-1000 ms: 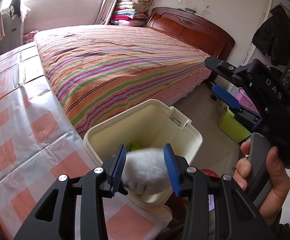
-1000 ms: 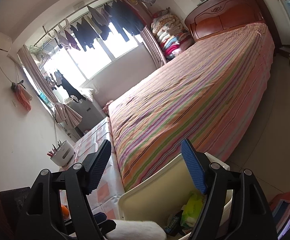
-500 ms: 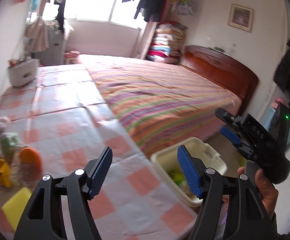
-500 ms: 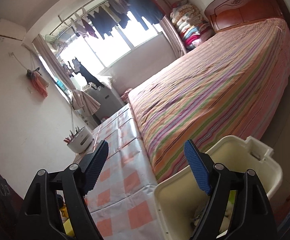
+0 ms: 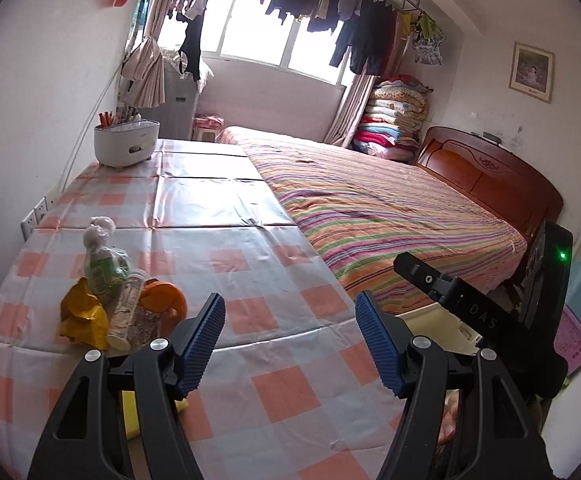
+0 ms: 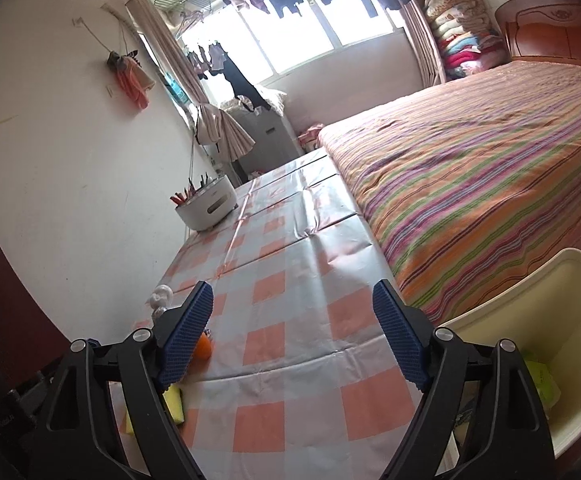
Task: Collect trash
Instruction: 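Move both open grippers back over the remaining items on the table, then close the right gripper on the orange peel and lift it, then grasp the yellow chip bag with the left gripper and lift it, then carry the orange peel over the cream bin and open the right gripper while left carries the chip bag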
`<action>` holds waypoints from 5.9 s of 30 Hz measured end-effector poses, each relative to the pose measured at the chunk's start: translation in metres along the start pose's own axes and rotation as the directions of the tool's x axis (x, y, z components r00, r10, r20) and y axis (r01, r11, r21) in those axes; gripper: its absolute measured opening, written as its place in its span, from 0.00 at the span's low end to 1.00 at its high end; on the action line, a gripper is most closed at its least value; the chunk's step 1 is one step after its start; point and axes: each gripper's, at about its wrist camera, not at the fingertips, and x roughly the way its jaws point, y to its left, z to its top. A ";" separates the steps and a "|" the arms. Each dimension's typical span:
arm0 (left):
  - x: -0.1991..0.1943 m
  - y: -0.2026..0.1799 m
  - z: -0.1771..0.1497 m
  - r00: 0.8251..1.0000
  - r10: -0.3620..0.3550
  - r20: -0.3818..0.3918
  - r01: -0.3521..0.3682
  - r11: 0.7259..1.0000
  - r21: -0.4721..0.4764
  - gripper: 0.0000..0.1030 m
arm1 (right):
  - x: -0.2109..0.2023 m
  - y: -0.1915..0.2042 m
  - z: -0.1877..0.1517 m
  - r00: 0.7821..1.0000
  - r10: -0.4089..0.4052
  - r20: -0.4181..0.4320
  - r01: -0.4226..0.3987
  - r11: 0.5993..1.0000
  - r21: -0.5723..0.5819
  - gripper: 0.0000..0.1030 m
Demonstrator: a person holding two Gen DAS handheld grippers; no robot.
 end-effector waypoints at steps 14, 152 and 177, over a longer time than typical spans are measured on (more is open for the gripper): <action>-0.048 0.113 -0.010 0.988 0.152 0.028 -0.148 0.982 -0.116 0.64 | 0.053 0.051 -0.035 0.966 0.085 -0.245 -0.128 0.978 -0.165 0.79; 0.041 0.048 0.000 0.947 0.320 0.014 -0.319 0.938 0.137 0.30 | 0.008 -0.011 0.024 0.952 0.208 -0.224 -0.249 0.952 -0.178 0.16; 0.042 -0.006 -0.004 0.982 0.190 0.020 -0.190 0.962 0.195 0.30 | -0.034 -0.069 0.019 0.985 -0.119 -0.128 0.092 0.976 -0.196 0.16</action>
